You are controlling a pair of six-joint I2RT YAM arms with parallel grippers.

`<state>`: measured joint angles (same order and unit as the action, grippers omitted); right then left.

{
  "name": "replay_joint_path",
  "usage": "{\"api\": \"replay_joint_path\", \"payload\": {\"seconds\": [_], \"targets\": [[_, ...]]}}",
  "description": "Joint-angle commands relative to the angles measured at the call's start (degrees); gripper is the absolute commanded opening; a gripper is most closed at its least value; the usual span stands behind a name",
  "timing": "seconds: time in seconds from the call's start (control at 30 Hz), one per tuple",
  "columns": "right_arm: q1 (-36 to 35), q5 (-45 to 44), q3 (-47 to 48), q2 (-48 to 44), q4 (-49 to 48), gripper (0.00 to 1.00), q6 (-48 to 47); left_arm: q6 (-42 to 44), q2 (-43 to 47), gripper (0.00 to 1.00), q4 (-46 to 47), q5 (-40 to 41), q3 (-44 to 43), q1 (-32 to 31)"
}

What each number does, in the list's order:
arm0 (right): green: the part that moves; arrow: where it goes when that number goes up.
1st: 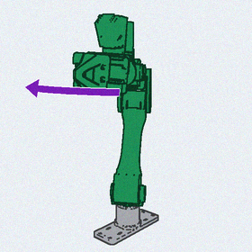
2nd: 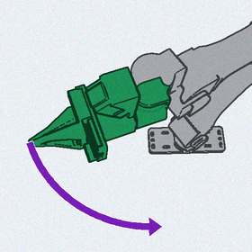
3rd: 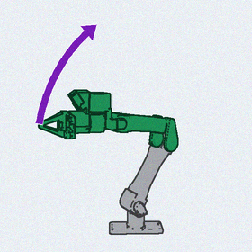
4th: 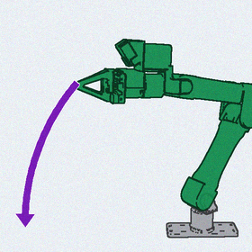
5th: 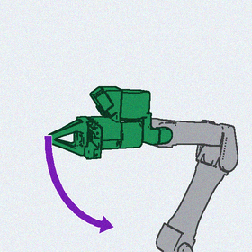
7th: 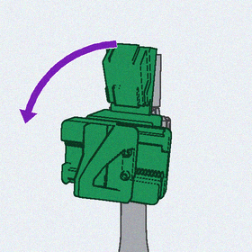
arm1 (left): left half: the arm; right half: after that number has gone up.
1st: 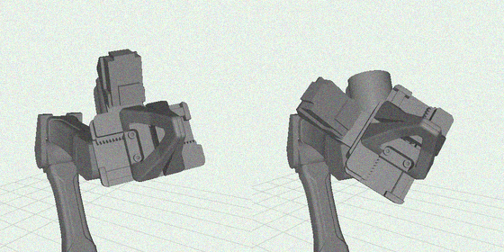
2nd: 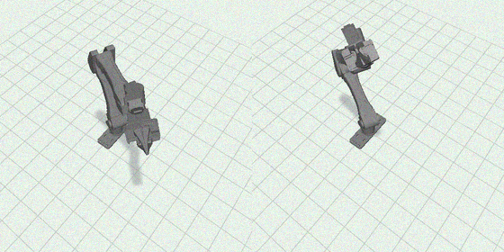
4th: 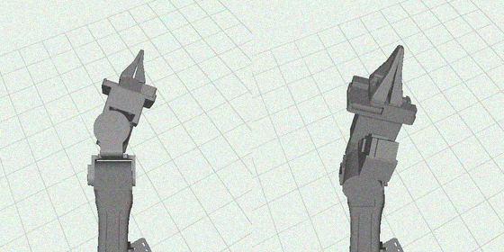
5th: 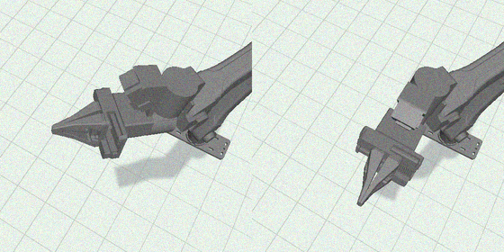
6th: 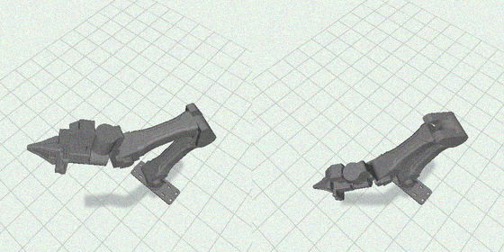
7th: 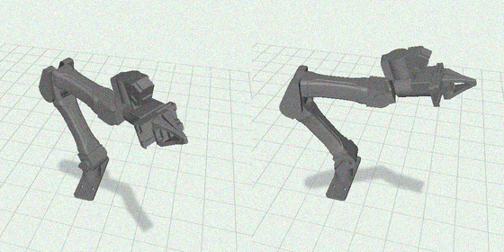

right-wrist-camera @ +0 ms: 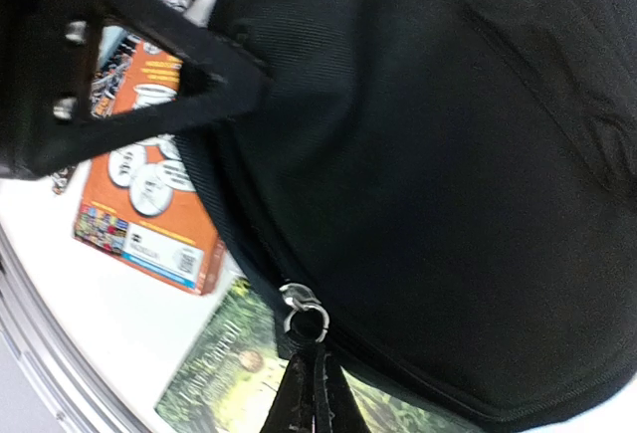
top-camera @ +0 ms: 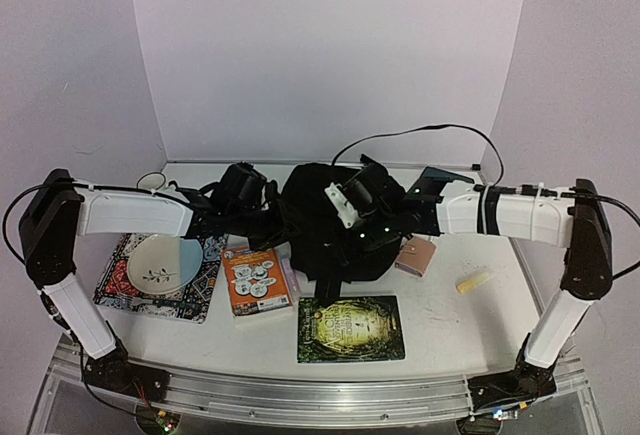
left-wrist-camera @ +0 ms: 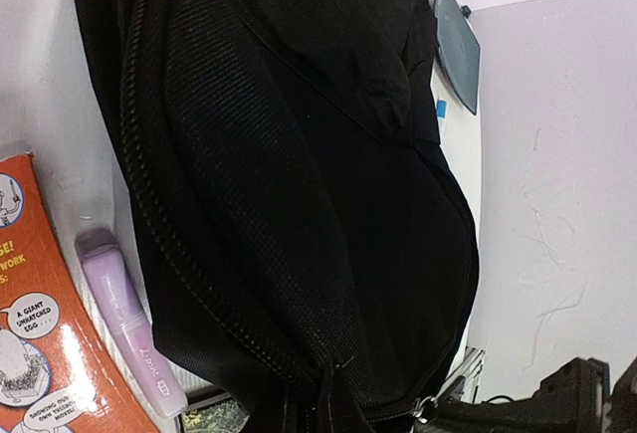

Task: Pack the student bag
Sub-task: Unzip the largest pocket of the student bag.

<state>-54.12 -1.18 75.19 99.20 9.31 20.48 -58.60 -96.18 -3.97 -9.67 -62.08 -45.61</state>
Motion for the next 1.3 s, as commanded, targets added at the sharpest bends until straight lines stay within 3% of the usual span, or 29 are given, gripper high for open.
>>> {"api": "replay_joint_path", "payload": {"seconds": [0.0, 0.57, 0.77, 1.0, 1.07, 1.13, 1.27], "targets": [[3.9, -3.0, -4.2, -6.2, 5.4, 0.00, -2.0, 3.7, 3.0, 0.00, 0.9, 3.1, 0.2, 0.5], [14.6, -4.8, -10.5, -13.9, 8.7, 0.00, -7.6, 17.7, 2.2, 0.00, -6.7, 3.6, -3.6, 8.9], [14.4, 4.7, -4.9, -9.5, 7.4, 0.00, -7.6, 25.8, -1.6, 0.02, -8.9, 6.8, -10.8, 11.0], [11.9, 9.3, 0.5, -4.9, 4.2, 0.00, -5.8, 20.6, -2.4, 0.33, -10.6, 6.6, -13.9, 11.0], [11.1, 9.8, 1.4, -3.8, 3.8, 0.00, -5.4, 16.9, -1.0, 0.51, -10.8, 7.1, -11.8, 11.1], [10.0, 10.1, 2.1, -2.6, 3.3, 0.00, -5.3, 12.4, 1.4, 0.60, -10.8, 6.4, -9.4, 11.0], [8.0, 10.7, 3.5, -0.4, 2.9, 0.00, -5.2, 7.7, 5.0, 0.71, -10.8, 5.2, -6.1, 9.1]]}}
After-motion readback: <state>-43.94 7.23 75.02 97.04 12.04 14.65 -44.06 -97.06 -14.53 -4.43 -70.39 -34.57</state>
